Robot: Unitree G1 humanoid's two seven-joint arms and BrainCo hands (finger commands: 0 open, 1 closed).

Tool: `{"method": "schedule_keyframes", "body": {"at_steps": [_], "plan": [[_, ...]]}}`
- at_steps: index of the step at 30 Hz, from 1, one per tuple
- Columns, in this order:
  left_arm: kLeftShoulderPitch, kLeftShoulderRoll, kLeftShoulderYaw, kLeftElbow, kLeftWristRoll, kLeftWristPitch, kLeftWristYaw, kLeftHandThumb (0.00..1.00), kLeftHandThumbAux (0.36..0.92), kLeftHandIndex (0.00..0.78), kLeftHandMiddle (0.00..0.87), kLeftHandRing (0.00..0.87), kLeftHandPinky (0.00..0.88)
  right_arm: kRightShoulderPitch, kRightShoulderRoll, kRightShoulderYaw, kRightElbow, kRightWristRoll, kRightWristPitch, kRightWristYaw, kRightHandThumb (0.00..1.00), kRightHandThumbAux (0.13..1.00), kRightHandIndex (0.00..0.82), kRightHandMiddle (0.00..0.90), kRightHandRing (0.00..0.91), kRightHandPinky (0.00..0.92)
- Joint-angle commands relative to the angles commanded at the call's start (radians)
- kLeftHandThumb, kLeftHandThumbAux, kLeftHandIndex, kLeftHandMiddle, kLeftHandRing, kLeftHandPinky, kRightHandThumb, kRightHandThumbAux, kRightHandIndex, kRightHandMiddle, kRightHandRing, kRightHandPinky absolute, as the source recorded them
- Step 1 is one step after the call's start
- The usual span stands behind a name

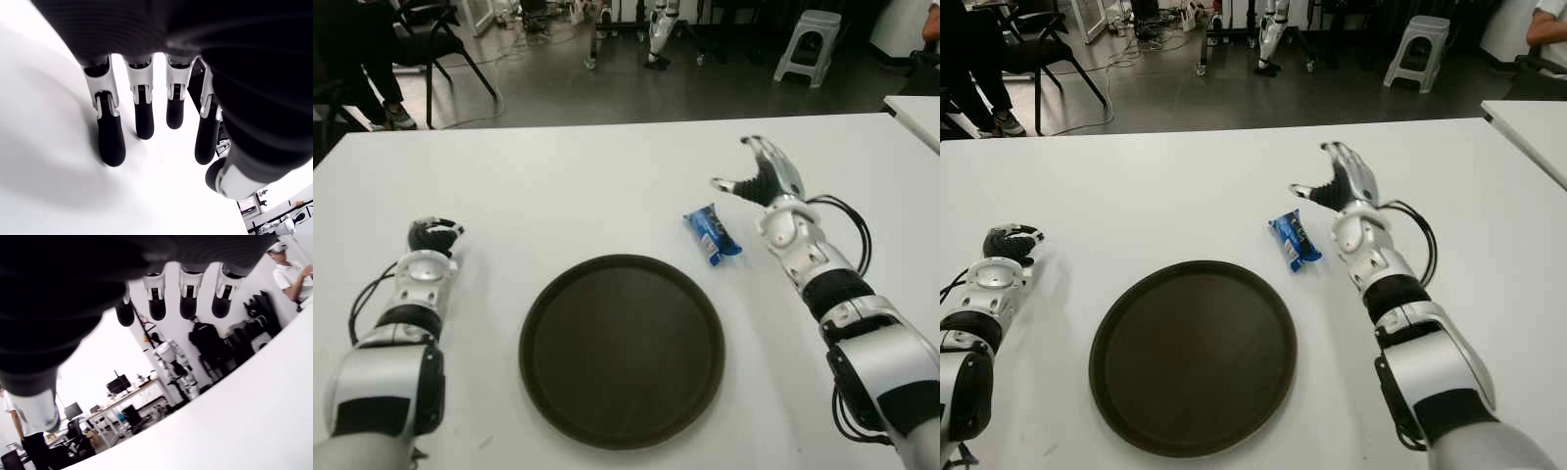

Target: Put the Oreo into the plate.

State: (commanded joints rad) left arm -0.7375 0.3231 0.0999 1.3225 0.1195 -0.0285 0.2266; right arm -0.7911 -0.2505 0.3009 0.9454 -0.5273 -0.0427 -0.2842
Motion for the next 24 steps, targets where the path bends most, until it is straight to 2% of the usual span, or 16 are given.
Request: {"method": "schedule_keyframes", "body": {"at_steps": [24], "plan": [[-0.005,-0.021,0.012,-0.005,-0.014,-0.024,0.0,0.684,0.72,0.401,0.177,0.199,0.213,0.019,-0.034,0.033,-0.135,-0.038,0.044,0.08,0.119,0.563,0.0,0.0,0.0,0.001]]}}
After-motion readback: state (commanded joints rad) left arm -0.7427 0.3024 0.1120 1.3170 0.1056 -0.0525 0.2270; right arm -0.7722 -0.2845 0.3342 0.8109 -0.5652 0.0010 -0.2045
